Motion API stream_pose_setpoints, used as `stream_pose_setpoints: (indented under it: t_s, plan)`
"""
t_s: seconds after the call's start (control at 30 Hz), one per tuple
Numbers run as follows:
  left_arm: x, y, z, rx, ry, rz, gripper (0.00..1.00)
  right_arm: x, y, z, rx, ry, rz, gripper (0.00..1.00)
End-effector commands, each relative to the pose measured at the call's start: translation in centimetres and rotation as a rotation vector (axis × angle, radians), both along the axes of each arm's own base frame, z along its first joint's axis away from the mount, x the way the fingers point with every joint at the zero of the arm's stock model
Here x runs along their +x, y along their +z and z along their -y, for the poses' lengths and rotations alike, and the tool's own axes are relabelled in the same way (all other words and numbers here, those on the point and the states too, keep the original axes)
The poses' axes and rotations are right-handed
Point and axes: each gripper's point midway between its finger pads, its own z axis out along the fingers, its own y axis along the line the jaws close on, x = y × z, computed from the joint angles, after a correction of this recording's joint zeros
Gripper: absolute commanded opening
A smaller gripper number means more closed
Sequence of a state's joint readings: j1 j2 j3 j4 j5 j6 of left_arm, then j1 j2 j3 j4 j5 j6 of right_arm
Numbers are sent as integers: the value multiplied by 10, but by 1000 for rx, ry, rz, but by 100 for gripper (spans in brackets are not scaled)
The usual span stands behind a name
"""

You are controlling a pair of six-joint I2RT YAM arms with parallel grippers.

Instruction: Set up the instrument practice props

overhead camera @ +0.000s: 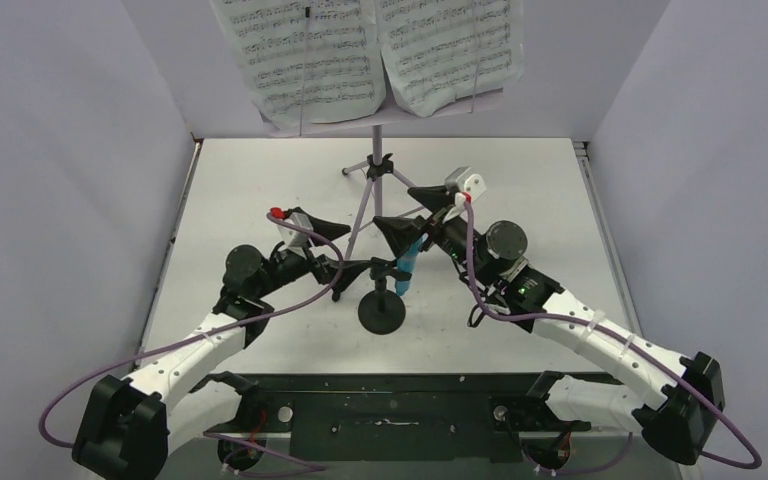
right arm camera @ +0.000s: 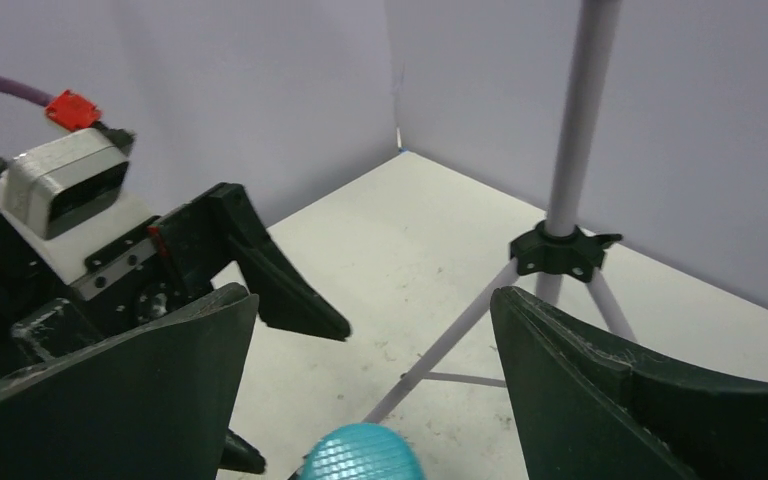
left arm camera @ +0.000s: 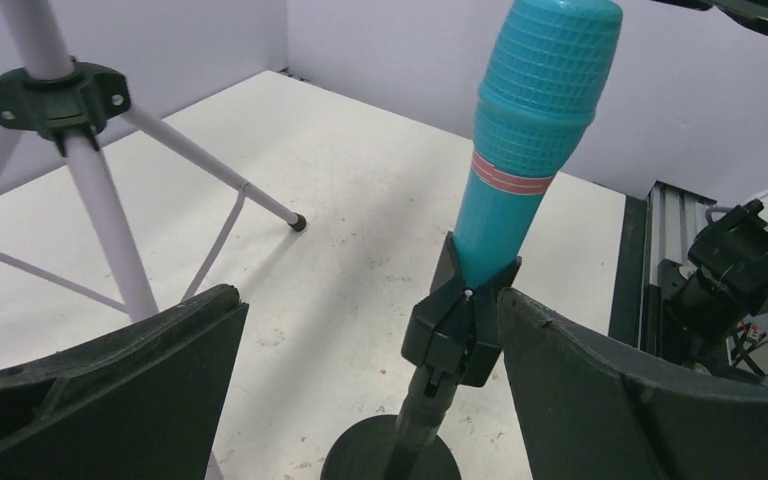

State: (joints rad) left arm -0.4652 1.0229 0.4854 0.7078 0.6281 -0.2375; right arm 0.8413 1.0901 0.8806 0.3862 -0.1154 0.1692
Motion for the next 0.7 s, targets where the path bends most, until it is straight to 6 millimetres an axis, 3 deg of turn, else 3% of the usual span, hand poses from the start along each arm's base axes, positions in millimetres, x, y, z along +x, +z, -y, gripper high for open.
stream_pose_setpoints:
  t_s: [0.0, 0.23, 0.4, 0.5, 0.6, 0.67]
  plan:
    - [-5, 33, -16, -146, 8, 35, 96, 16, 35, 31, 84, -64, 16, 90]
    - [2, 30, -48, -237, 100, -15, 96, 47, 34, 90, 141, -196, -19, 90]
    - [10, 20, -77, -287, 222, -44, 96, 71, 17, 147, 167, -374, -69, 90]
    - [19, 8, -99, -308, 345, -71, 96, 80, -2, 182, 191, -487, -120, 90]
    - [33, -9, -130, -340, 552, -112, 96, 85, -34, 210, 189, -592, -173, 90]
    - [39, -31, -152, -345, 691, -162, 96, 84, -60, 228, 184, -680, -204, 90]
